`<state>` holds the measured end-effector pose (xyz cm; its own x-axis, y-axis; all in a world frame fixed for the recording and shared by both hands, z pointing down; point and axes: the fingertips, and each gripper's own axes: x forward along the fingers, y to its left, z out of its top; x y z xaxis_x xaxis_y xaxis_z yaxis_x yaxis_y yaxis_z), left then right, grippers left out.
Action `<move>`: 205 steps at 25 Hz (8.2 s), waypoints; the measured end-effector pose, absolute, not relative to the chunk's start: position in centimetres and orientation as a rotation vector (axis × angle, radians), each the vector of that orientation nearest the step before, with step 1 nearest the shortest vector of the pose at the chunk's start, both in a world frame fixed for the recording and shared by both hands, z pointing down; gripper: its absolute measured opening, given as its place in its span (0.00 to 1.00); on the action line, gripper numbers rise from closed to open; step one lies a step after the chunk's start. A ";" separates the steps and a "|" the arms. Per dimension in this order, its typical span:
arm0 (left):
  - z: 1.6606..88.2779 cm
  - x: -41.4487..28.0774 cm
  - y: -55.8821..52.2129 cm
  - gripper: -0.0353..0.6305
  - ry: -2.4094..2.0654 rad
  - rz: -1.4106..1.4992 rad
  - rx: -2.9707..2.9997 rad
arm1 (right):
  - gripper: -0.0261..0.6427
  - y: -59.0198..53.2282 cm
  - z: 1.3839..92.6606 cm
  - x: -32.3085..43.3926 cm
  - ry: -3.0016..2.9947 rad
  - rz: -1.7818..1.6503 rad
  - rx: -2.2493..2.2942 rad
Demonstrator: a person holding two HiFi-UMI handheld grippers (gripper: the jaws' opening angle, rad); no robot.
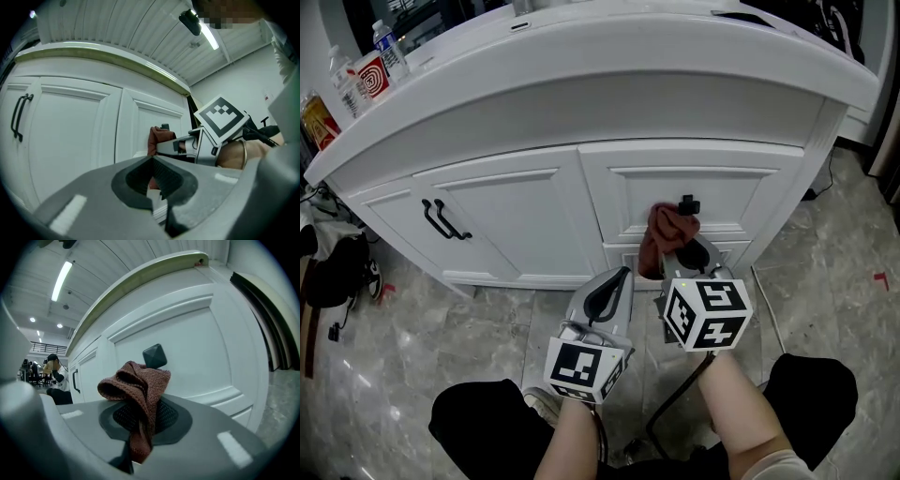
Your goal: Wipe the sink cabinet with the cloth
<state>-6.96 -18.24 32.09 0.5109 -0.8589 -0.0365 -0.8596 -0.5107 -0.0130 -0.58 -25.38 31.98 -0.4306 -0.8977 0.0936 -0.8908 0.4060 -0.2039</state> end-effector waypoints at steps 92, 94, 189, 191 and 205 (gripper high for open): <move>41.0 1.0 -21.7 0.05 1.422 0.055 -2.867 | 0.16 -25.7 43.5 10.2 2.539 -0.560 -1.908; 41.6 1.4 -21.5 0.05 1.413 0.035 -2.883 | 0.16 -25.7 43.6 11.8 2.489 -0.591 -1.937; 46.0 2.0 -21.7 0.05 1.427 -0.043 -2.978 | 0.16 -25.8 48.9 12.6 2.415 -0.800 -1.864; 46.2 2.2 -21.5 0.05 1.416 -0.052 -2.982 | 0.16 -25.6 49.0 13.1 2.401 -0.804 -1.860; 47.3 3.2 -20.8 0.05 1.369 -0.055 -3.018 | 0.16 -24.8 50.1 19.2 2.186 -0.800 -2.130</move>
